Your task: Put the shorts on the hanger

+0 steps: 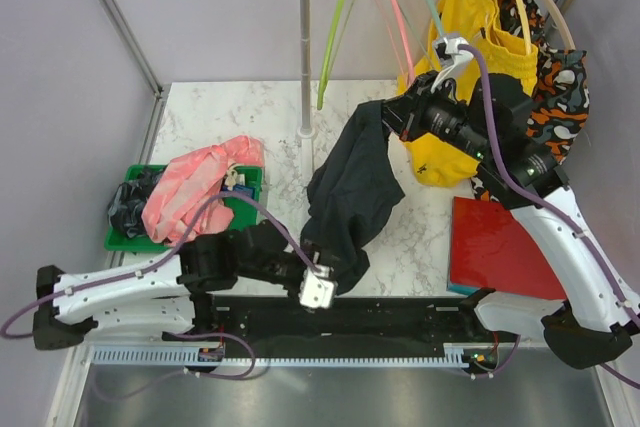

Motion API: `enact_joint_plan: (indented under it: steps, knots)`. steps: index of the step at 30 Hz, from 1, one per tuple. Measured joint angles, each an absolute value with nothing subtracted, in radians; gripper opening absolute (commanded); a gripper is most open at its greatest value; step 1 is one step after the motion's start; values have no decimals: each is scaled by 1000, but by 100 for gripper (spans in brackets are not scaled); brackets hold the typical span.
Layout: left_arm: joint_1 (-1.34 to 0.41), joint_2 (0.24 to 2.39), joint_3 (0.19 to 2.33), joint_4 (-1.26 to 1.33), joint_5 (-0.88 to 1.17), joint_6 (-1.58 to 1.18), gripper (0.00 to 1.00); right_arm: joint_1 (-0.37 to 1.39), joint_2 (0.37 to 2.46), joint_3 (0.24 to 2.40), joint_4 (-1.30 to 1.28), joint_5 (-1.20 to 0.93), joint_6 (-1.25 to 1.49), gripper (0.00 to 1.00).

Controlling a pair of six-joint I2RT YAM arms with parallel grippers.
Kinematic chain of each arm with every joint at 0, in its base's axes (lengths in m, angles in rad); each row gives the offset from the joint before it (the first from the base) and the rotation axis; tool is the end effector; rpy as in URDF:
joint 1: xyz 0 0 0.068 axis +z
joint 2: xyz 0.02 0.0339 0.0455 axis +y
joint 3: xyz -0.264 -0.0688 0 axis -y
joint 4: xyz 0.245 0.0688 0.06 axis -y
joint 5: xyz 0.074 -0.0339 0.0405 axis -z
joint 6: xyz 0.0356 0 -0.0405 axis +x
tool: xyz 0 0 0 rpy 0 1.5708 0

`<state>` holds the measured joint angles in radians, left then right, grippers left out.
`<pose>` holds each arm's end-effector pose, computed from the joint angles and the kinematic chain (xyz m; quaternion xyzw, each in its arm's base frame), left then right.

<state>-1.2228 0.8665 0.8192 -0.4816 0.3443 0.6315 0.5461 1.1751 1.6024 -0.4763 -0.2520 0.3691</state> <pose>0.0533 -0.1822 0.3088 0.7347 0.4446 -0.2850 0.4258 0.1874 0.1243 0.5079 -0.1498 0.7080 0.3839 0.5735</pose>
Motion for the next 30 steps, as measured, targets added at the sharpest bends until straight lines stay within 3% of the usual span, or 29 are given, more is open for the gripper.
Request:
enact_joint_plan:
  steps: [2,3,6,11,18,27,29,30]
  knots:
    - [-1338,928,841,-430,235,706,74,546,1177,1567,-478,-223,371,0]
    - [-1375,958,859,-412,204,736,80,546,1177,1551,-477,-208,371,0]
    - [-1461,1111,983,-398,111,826,80,552,1180,1514,-479,-167,373,0]
    - [-1475,1317,1176,-335,-51,942,89,588,1206,1482,-478,-76,416,0]
    - [-1452,1422,1134,-237,-220,1075,91,699,1254,1420,-489,30,484,0]
    - [-1343,1620,1135,-173,-327,1169,90,771,1313,1421,-498,71,527,0]
    - [-1328,1661,1169,-204,-337,1168,87,773,1316,1421,-498,73,529,0]
    - [-1316,1689,1199,-229,-339,1166,78,773,1316,1421,-498,74,530,0]
